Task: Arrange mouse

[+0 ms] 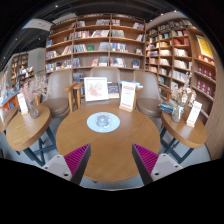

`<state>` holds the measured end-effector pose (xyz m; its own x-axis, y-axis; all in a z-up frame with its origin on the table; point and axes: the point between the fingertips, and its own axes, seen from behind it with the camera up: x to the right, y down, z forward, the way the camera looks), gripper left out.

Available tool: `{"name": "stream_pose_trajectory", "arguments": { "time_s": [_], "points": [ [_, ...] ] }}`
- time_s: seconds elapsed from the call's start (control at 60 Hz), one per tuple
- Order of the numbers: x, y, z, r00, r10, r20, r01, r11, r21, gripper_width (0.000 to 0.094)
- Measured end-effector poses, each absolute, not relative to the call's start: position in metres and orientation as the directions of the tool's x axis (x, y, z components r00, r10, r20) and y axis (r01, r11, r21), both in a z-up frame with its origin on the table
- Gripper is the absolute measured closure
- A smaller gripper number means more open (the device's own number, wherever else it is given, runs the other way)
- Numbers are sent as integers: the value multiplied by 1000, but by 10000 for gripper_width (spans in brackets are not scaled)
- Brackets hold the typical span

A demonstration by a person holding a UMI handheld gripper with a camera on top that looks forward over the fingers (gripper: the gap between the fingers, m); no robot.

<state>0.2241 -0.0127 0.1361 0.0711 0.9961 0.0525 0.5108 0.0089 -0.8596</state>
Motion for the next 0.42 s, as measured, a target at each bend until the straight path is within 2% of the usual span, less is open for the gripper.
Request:
{"name": "stream_pose_trajectory", "arguments": {
  "time_s": [0.15, 0.417],
  "points": [
    [233, -16, 135, 41, 999, 23, 506, -1, -863, 83],
    [236, -11, 140, 29, 998, 59, 487, 37, -873, 83]
  ]
}}
